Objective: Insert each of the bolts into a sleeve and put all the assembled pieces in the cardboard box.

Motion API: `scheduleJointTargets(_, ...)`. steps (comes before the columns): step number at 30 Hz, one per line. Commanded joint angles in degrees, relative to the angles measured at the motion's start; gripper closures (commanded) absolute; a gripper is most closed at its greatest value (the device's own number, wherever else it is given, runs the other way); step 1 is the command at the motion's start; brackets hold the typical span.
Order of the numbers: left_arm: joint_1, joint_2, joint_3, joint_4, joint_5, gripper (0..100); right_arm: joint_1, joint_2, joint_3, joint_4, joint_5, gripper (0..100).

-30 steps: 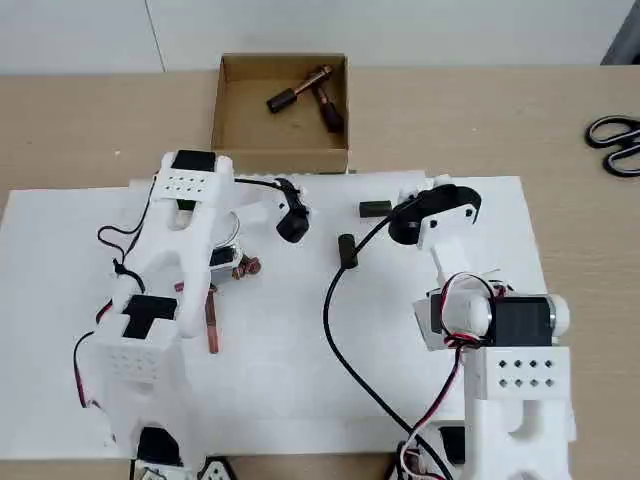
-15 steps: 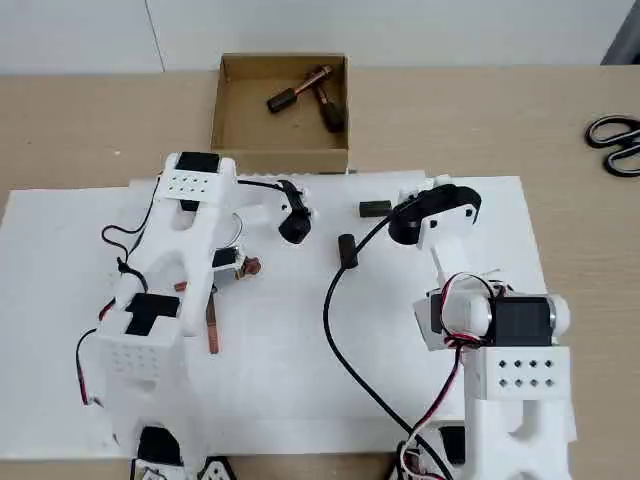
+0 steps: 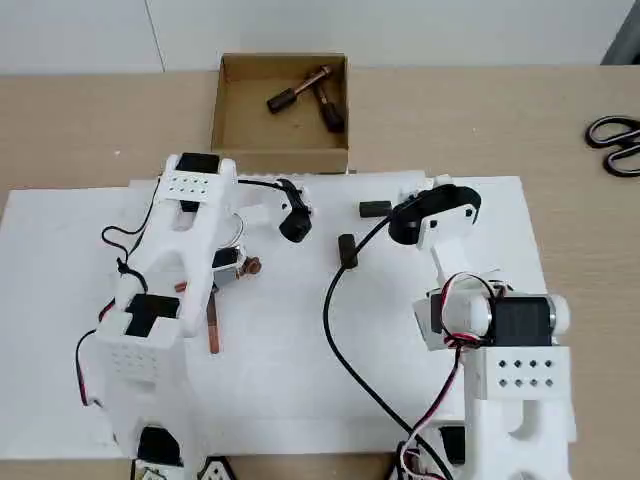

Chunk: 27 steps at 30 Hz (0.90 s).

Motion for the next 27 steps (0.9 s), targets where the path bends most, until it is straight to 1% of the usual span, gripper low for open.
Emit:
scheduleJointTargets(1,0.8,-0.7,-0.8,-1.6,0.4,99,0.5,-0.7,-0.4,-0.7,0.5,99.5)
scheduleJointTargets(5,0.8,-4.0,-4.4,4.6,0.4,100,0.1,-1.2,-0.5,0.0,0.6,99.5)
scheduleJointTargets(7,0.8,-7.7,-4.5,5.0,1.1,100,0.0,-1.3,-1.1,0.8,0.6,99.5)
scheduleJointTargets(10,0.8,-15.0,-4.5,5.0,5.7,100,0.0,-1.3,-2.4,2.4,0.6,99.5)
scheduleJointTargets(16,1.1,-26.5,-4.5,5.3,11.4,100,0.0,-1.2,-2.7,1.9,0.4,99.5)
scheduleJointTargets(18,0.8,-29.2,-4.5,5.3,16.1,100,0.0,-1.3,-2.7,1.9,0.5,99.5)
scheduleJointTargets(21,0.8,-32.2,-4.5,5.3,26.5,100,0.0,-1.3,-2.7,1.5,0.5,99.5)
scheduleJointTargets(23,1.2,-33.9,-4.5,6.1,32.0,100,0.1,-1.3,-2.4,-0.4,0.2,99.5)
scheduleJointTargets(26,1.3,-36.7,-3.5,6.1,35.4,100,0.1,-1.4,-2.5,-2.3,-0.7,99.5)
scheduleJointTargets(27,1.2,-38.1,-3.0,6.1,35.6,100,0.0,-1.4,-2.5,-3.4,-2.6,99.5)
